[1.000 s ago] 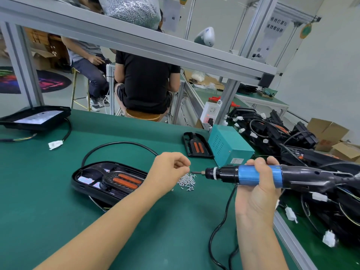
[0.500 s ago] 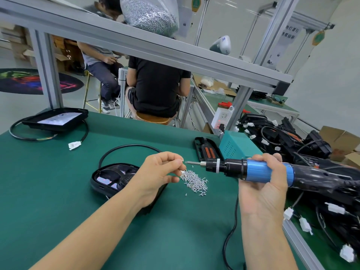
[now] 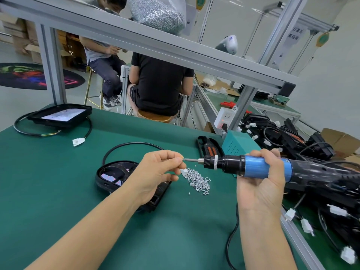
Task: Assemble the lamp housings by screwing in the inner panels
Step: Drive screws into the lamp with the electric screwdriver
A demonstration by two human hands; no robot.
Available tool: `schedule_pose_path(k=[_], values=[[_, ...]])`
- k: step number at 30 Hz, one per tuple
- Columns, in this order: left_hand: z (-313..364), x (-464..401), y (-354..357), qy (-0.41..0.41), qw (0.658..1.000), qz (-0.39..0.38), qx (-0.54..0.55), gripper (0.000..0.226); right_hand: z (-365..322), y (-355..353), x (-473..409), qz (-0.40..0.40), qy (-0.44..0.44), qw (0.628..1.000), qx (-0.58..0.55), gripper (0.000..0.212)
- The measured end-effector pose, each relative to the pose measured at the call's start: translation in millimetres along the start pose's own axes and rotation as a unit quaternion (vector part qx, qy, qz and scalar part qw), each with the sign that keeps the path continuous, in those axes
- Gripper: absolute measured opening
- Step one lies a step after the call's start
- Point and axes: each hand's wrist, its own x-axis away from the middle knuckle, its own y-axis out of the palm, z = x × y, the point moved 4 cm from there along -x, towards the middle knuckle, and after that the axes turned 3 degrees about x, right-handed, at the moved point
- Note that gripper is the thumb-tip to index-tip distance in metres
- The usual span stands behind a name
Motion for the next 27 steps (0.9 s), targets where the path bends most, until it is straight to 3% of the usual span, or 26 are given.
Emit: schedule_pose_path(k=[7,12,16,21,25,27], values=[[11.5,-3.5,-8.6,0.022,0.998,-0.003,-0.066,0.007,4.6,2.6,-2.1,-0.005,0.012,1.0,-0.013,0.024],[21.7,-10.2,-25.2,0.045,0.984,-0.005,-0.17,0.011,15.6,7.7,-7.7,-0.023,0.021,1.0,0.004,0.024],[25.0,-15.9,-48.6,0.079,0.954,0.056,-0.283,0.017,30.7,6.8,-13.0,-0.045,-0.002,0.996,0.075,0.025],[6.3,-10.0,-59.2,0.089,0.902,0.077,-0.416,0.018,54.4,-0.7,-12.6,-0.082,-0.023,0.985,0.147,0.031],[-8.7,3.2,-64.7,0.054,0.94,0.075,-0.329,0.017,64.8,-5.8,-10.8,-0.099,-0.016,0.981,0.165,0.032],[-11.3,9.1,-65.2,0.06,0.943,0.081,-0.318,0.016,67.8,-6.0,-10.4,-0.11,-0.011,0.98,0.166,0.031]])
